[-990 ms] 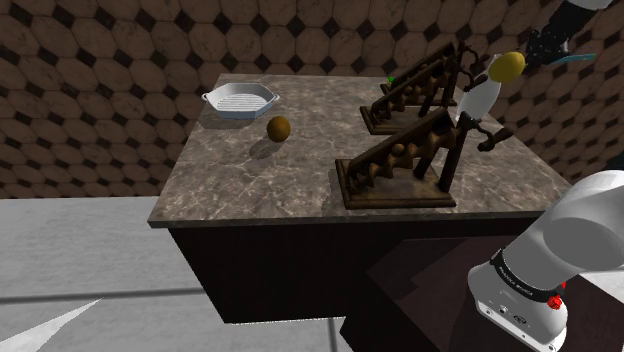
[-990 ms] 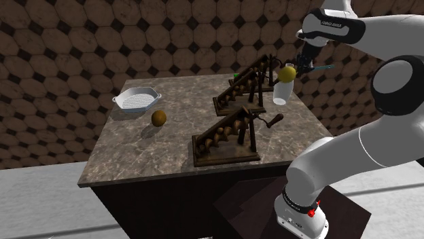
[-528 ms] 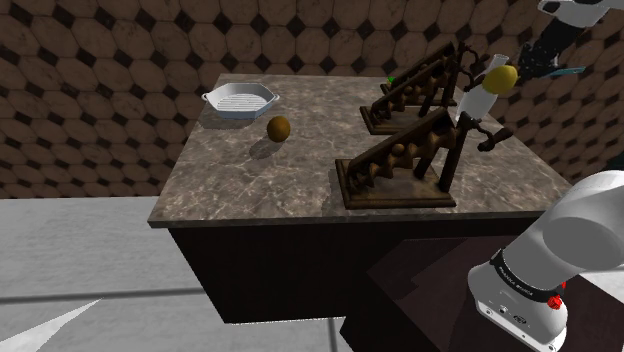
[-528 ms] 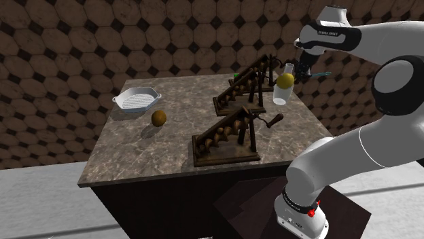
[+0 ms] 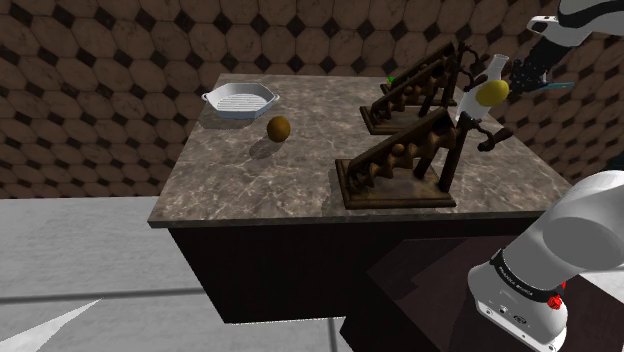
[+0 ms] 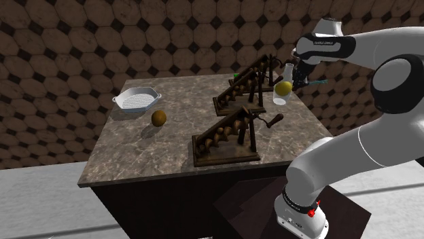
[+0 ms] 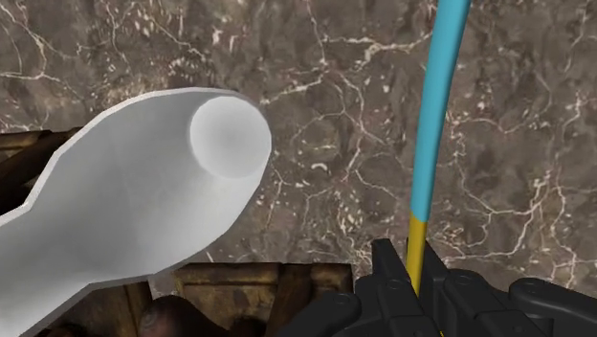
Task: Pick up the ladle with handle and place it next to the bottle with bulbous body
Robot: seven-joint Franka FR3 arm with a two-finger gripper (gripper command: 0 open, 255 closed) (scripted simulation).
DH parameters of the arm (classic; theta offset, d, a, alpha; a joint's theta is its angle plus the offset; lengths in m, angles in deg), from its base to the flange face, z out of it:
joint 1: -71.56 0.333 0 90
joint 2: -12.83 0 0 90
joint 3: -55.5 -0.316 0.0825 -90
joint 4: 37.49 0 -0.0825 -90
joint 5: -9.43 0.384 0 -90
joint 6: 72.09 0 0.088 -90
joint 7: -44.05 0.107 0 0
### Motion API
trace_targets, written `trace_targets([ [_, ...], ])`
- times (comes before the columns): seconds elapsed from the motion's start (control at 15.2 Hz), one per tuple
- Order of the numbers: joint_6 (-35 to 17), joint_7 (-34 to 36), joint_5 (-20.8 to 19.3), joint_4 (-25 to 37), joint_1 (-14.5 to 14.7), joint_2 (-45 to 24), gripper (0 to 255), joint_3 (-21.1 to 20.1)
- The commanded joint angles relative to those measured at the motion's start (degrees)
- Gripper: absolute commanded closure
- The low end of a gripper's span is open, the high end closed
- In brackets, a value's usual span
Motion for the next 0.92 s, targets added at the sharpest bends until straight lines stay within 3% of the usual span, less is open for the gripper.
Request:
trace_targets([
  [0.0,-1.69,-0.01,-0.15,-1.47,-0.02,-0.2,255,0.41],
  [0.86,-12.43,-1.67,0.11,-8.64,1.05,-3.9,255,4.68],
])
